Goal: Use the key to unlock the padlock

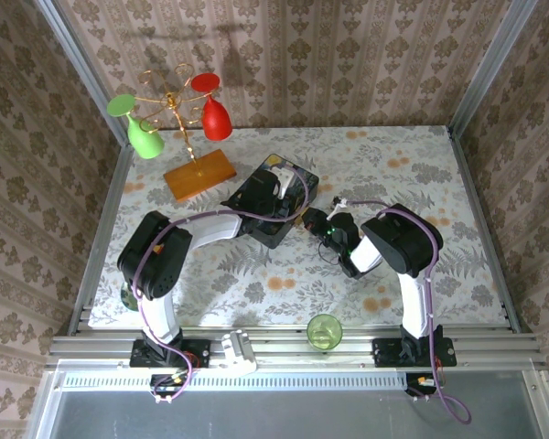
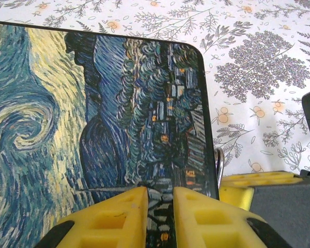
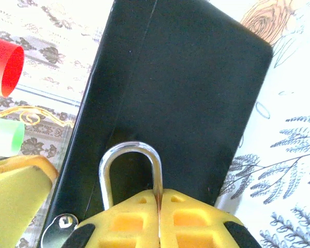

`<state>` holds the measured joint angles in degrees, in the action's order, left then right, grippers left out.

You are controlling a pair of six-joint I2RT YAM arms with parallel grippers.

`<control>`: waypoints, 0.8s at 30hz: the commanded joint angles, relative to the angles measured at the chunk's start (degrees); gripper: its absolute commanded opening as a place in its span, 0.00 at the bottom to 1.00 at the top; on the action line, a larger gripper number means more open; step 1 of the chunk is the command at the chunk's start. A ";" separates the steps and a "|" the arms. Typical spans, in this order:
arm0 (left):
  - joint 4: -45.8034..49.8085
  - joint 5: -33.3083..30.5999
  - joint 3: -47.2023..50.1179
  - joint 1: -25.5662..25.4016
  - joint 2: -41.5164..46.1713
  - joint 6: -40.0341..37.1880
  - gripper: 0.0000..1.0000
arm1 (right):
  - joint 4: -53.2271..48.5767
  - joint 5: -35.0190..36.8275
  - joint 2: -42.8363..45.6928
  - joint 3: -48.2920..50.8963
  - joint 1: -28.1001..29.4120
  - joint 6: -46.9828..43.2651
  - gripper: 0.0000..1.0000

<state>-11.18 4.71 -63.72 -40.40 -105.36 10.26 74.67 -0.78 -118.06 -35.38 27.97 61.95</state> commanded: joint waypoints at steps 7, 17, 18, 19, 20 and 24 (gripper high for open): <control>10.51 1.39 4.41 -0.68 -3.21 -1.03 0.21 | 0.82 7.35 2.05 -1.82 -1.04 4.96 0.01; 10.61 0.39 5.17 -0.99 -3.10 -1.91 0.21 | -0.38 8.69 4.19 -0.71 -2.92 12.45 0.00; 10.48 0.45 5.19 -0.97 -3.13 -1.87 0.21 | -0.46 8.98 4.24 -0.37 -2.83 12.37 0.00; 10.48 0.30 5.24 -0.99 -3.02 -1.75 0.21 | -0.94 9.12 4.45 -0.02 -3.04 12.16 0.00; 10.33 0.30 5.25 -0.95 -2.88 -1.74 0.21 | -1.23 9.17 4.78 0.54 -3.36 11.93 0.00; 10.82 0.65 4.07 -0.31 -1.85 -1.17 0.22 | -14.22 6.06 12.56 2.68 -5.89 7.50 0.00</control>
<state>-13.56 4.51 -62.28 -40.64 -105.25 8.99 68.58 5.45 -111.81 -33.54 23.75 71.96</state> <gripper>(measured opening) 0.215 0.066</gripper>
